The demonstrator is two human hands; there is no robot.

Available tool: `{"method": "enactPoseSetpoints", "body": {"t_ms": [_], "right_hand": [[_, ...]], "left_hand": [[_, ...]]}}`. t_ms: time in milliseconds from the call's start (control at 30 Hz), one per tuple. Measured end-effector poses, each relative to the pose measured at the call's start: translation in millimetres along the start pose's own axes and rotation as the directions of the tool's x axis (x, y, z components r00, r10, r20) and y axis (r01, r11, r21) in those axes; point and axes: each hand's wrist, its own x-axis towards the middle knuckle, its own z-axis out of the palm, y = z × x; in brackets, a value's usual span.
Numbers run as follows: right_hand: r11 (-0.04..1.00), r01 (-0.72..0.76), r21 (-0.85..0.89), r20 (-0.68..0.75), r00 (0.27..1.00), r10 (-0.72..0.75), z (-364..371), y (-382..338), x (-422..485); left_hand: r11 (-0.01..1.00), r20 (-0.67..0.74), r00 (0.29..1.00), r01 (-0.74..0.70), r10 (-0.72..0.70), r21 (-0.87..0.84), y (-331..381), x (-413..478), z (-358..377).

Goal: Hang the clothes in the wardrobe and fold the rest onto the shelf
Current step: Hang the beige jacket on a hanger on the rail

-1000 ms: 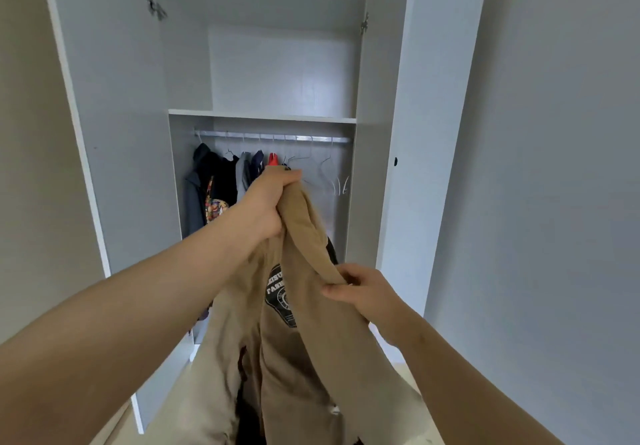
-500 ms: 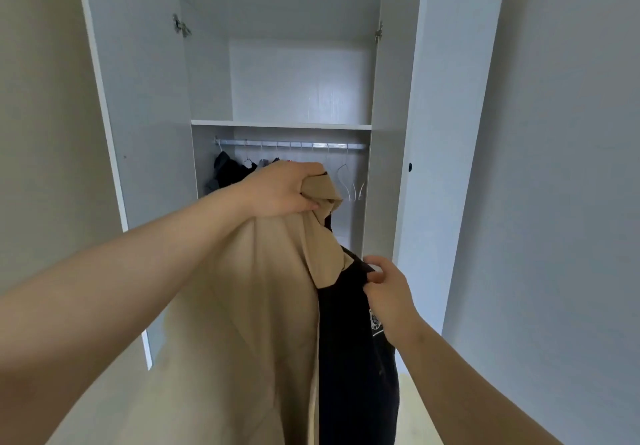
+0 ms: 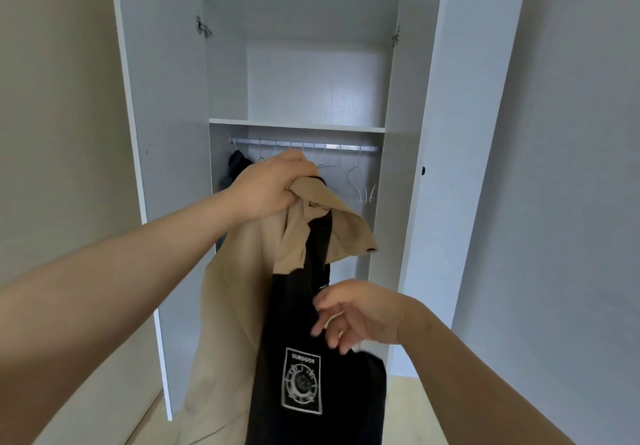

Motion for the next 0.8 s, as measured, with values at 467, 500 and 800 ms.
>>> {"method": "enactPoseSetpoints", "body": {"t_ms": [467, 500, 800], "right_hand": [[0.921, 0.232, -0.313, -0.372, 0.862, -0.344, 20, 14, 25], [0.936, 0.267, -0.23, -0.432, 0.834, -0.344, 20, 14, 23], [0.809, 0.354, 0.469, -0.637, 0.77, 0.033, 0, -28, 25]], "left_hand": [[0.864, -0.267, 0.938, 0.063, -0.222, -0.499, 8, -6, -31], [0.843, -0.237, 0.936, 0.102, -0.262, -0.528, 2, -9, -32], [0.686, 0.272, 0.704, 0.706, -0.656, -0.174, -36, -49, 27]]}}
